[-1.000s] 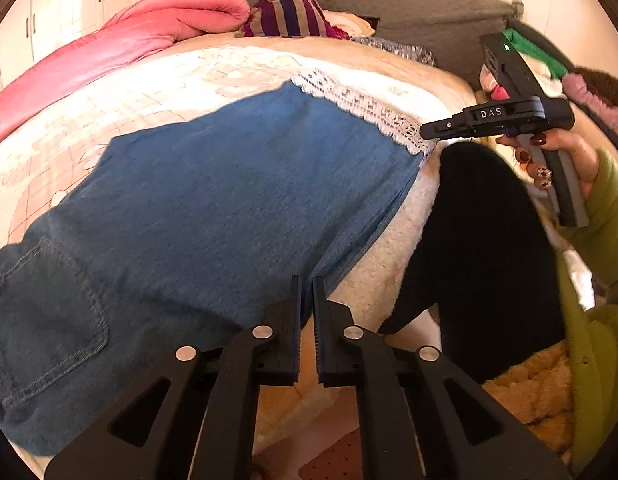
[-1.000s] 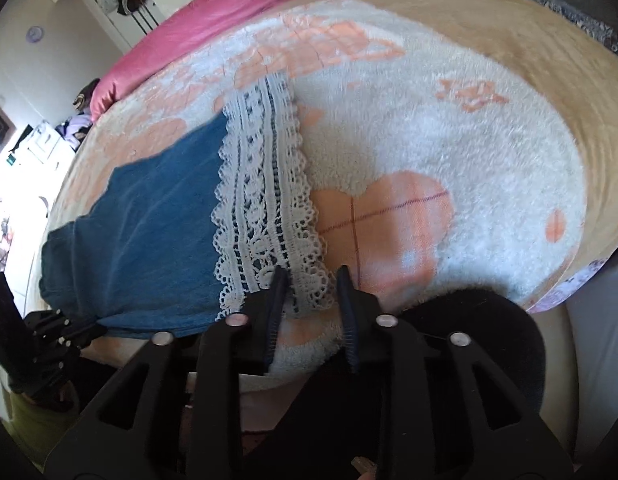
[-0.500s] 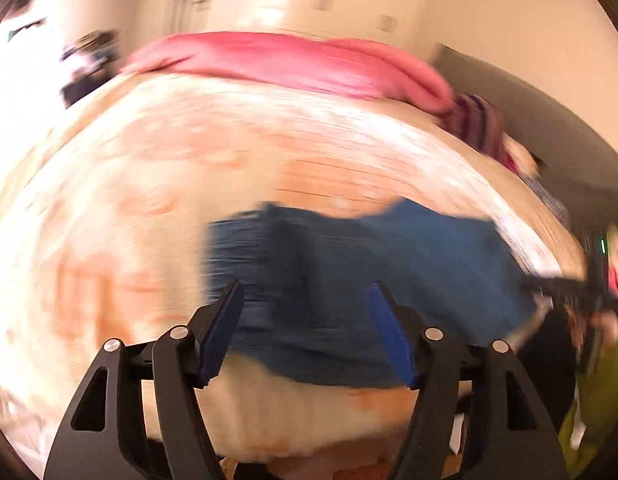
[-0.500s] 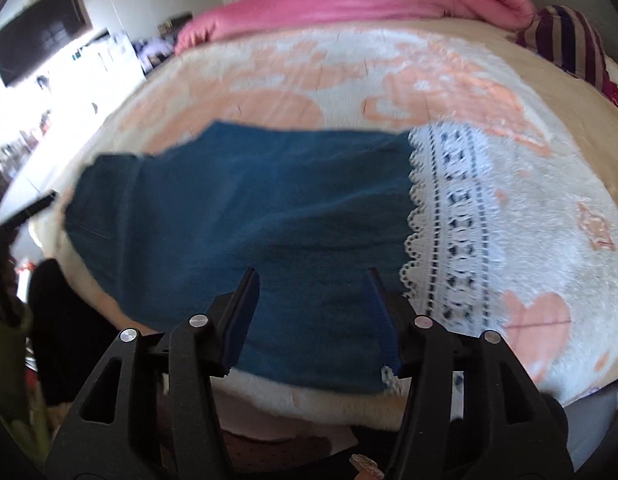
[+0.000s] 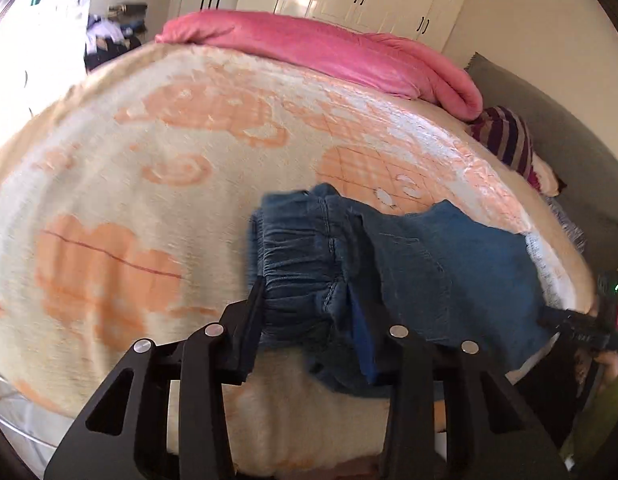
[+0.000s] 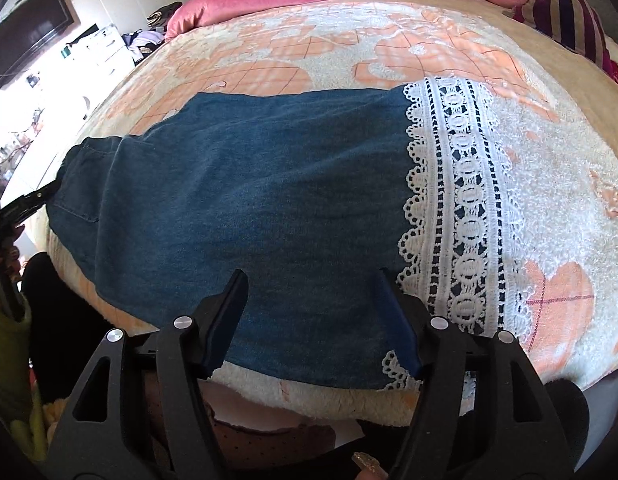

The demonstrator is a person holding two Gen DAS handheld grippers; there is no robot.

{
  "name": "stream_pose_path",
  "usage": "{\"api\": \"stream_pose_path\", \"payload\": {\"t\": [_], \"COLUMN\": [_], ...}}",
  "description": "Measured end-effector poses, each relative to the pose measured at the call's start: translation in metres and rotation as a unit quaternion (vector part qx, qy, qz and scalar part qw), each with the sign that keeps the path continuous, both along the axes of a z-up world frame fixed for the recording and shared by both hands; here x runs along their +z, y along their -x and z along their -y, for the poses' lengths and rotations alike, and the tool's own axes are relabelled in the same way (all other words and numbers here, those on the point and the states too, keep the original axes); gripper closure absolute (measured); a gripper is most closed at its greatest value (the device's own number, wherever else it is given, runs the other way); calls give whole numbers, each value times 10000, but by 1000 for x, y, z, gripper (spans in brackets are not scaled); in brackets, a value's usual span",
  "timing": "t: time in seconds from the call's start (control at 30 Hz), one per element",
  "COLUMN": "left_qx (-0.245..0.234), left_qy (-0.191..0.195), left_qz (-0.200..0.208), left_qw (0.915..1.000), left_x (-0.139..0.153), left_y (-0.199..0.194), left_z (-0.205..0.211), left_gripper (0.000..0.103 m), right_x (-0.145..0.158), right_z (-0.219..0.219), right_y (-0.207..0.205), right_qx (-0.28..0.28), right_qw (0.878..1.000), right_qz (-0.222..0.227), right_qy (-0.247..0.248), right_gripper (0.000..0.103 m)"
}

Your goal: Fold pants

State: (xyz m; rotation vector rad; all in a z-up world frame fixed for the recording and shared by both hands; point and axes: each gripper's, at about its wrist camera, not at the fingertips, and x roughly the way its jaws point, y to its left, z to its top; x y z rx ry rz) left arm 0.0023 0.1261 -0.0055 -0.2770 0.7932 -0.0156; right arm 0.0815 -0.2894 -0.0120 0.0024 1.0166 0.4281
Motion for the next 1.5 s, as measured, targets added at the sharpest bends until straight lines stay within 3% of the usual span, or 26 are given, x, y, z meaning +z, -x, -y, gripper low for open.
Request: {"api": "stream_pose_path", "payload": {"t": [0.07, 0.2, 0.27, 0.4, 0.47, 0.6, 0.73, 0.83, 0.9, 1.03, 1.17, 1.3, 1.43, 1.5], "left_qx": [84, 137, 136, 278, 287, -286, -1305, -1805, -1984, -1975, -1907, -1881, -1897, -1874], "left_qy": [-173, 86, 34, -258, -455, -311, 45, 18, -91, -872, -391, 32, 67, 57], "left_qz": [33, -272, -270, 46, 330, 729, 487, 90, -83, -598, -578, -315, -50, -22], "left_qw": [9998, 9995, 9995, 9993, 9980, 9964, 9902, 9835, 9800, 9746, 9792, 9816, 9818, 9823], "left_x": [5, -10, -11, 16, 39, 66, 45, 17, 4, -30, -34, -11, 18, 23], "left_y": [8, 8, 9, 21, 28, 20, -17, -35, -38, -37, -29, -27, -47, -64], "left_z": [-9, -27, -24, -22, -17, 15, 82, 128, 145, 158, 138, 129, 130, 139], "left_gripper": [65, 62, 61, 56, 47, 40, 38, 38, 38, 38, 38, 38, 29, 29], "right_x": [0, -1, -1, 5, 12, 26, 24, 14, 5, 0, -2, 9, 27, 35], "right_z": [1, 1, 1, 3, 6, 4, -9, -9, -3, 3, -1, -1, 12, 20], "right_y": [0, 0, 1, 5, 6, 5, 0, -2, -2, -1, 3, 5, 0, -8], "right_qx": [-8, 0, 14, 41, -6, 44, 200, 144, 62, 33, 137, 192, -36, -175], "right_qw": [10000, 10000, 10000, 10000, 9998, 9989, 9989, 9995, 9998, 10000, 9998, 9996, 9987, 9978], "right_qz": [-11, -10, 1, 61, 192, 423, 419, 236, 35, -4, 93, 226, 511, 632], "right_qy": [-25, -13, 4, 38, -29, -181, 24, 140, 171, -29, 85, 19, -69, -51], "right_gripper": [45, 44, 44, 44, 43, 41, 39, 38, 37, 37, 31, 30, 30, 30]}}
